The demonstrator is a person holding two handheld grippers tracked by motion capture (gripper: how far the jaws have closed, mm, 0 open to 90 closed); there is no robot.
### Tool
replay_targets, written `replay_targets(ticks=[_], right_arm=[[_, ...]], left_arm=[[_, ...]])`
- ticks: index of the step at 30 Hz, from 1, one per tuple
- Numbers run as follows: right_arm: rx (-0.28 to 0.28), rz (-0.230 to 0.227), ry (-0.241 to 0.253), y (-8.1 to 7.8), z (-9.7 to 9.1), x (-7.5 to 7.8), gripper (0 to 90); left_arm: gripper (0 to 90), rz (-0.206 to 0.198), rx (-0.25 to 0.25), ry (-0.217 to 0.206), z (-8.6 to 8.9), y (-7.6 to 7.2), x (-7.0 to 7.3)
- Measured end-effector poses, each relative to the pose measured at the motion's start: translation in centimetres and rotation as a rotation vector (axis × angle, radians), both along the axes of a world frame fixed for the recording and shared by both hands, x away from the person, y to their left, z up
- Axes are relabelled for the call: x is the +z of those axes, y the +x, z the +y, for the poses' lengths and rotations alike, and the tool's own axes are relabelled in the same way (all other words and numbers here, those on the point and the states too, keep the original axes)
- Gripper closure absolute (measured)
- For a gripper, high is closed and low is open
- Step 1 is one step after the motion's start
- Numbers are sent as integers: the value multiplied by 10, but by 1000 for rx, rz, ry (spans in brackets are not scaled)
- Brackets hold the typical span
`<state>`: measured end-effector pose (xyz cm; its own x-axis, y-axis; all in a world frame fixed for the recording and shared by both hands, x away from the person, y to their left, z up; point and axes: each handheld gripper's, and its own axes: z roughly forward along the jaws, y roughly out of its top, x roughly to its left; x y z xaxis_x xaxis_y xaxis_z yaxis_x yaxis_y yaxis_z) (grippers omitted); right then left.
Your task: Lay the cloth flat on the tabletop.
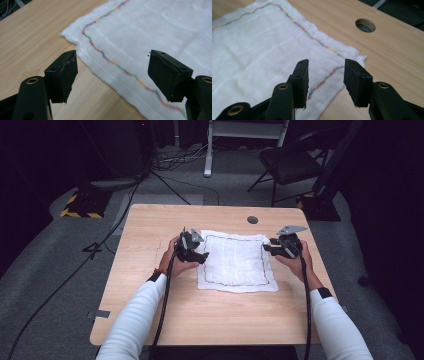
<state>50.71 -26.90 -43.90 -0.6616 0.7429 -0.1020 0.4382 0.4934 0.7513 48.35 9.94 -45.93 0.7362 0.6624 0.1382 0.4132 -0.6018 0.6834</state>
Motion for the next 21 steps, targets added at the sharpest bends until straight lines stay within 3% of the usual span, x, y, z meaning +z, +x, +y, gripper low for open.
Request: replay_targets(ticks=[1, 2, 5, 7, 11, 18, 21], right_arm=[[-2, -1, -20, -5, -1, -1, 549], [6, 4, -22, -10, -3, -3, 546], [40, 25, -9, -25, -7, -7, 521], [57, 27, -4, -34, -9, -12, 517], [89, 47, -42, -47, -7, -22, 518], [89, 77, -72, -61, -11, -33, 517], [95, 88, -111, -65, -12, -40, 512]], left_arm=[[243, 0, 0, 0, 0, 0, 0], [240, 3, -23, 18, 0, -10, -2], [248, 26, -52, -12, 2, -22, -6], [248, 33, -65, -10, 3, -26, -6], [242, 46, -94, 2, 3, -37, -11], [234, 80, -86, 75, 2, -45, -26], [244, 81, -79, 65, 4, -48, -28]])
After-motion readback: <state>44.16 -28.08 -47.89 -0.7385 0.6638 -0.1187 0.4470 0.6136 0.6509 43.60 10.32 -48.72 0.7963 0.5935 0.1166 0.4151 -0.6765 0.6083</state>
